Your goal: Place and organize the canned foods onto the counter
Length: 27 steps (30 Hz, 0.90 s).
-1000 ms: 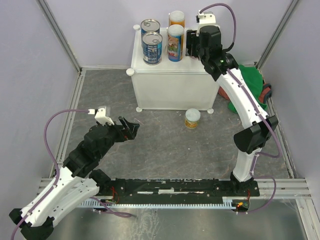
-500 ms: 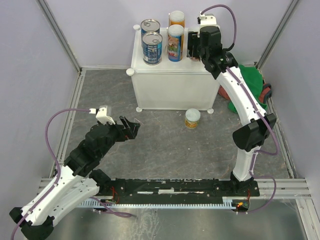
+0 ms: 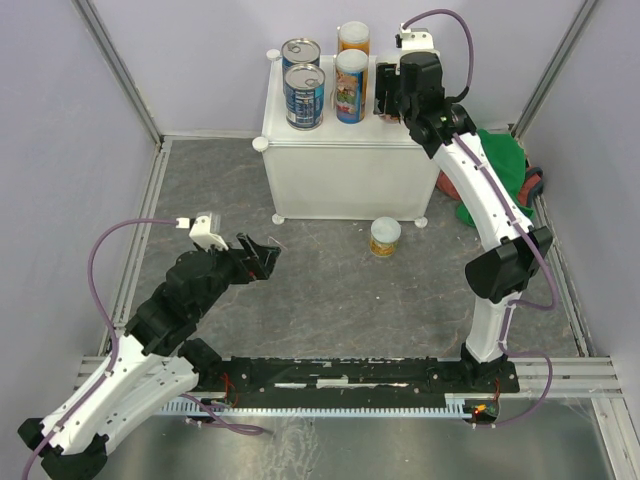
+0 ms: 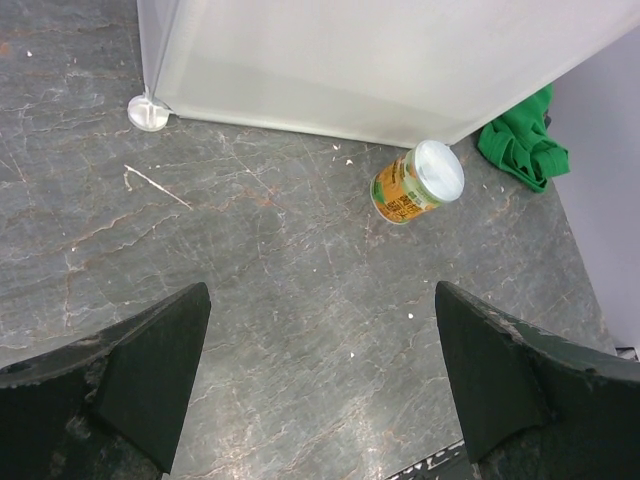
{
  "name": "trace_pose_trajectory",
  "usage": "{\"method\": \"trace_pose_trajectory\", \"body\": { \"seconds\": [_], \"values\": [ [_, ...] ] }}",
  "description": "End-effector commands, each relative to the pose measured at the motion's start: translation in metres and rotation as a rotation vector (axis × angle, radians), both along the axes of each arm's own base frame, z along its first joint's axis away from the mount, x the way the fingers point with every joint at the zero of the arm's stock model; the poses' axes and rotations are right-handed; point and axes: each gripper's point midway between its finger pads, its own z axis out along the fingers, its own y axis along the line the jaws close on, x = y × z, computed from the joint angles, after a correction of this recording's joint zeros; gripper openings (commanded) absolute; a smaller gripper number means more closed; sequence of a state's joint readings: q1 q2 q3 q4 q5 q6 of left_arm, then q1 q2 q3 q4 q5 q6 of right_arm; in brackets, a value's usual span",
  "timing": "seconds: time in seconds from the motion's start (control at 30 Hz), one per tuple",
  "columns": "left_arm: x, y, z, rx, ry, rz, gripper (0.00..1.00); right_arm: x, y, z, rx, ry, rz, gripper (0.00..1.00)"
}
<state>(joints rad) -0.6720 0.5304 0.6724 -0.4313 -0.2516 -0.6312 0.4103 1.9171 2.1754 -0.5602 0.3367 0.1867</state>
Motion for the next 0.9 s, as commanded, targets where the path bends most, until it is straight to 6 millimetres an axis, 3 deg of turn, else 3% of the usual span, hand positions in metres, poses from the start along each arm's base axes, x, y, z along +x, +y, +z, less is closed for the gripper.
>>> {"method": "trace_pose_trajectory", "body": {
  "seconds": [0.0, 0.13, 0.3, 0.57, 0.87],
  "values": [
    [0.001, -0.009, 0.018, -0.056, -0.041, -0.028, 0.99, -0.002, -0.002, 0.030, 0.036, -0.076, 0.000, 0.74],
    [-0.001, -0.007, 0.019, -0.069, -0.045, -0.021, 0.99, -0.005, -0.003, 0.033, 0.038, -0.084, 0.006, 0.88],
    [0.000, -0.006, 0.022, -0.060, -0.043, -0.017, 0.99, -0.011, -0.004, 0.038, 0.044, -0.095, 0.011, 0.97],
    [-0.002, -0.004, 0.027, -0.070, -0.043, -0.013, 0.99, -0.021, -0.007, 0.039, 0.058, -0.094, 0.016, 0.99],
    [-0.004, -0.005, 0.028, -0.083, -0.035, -0.016, 0.99, -0.038, -0.010, 0.053, 0.083, -0.105, 0.033, 0.99]
  ]
}}
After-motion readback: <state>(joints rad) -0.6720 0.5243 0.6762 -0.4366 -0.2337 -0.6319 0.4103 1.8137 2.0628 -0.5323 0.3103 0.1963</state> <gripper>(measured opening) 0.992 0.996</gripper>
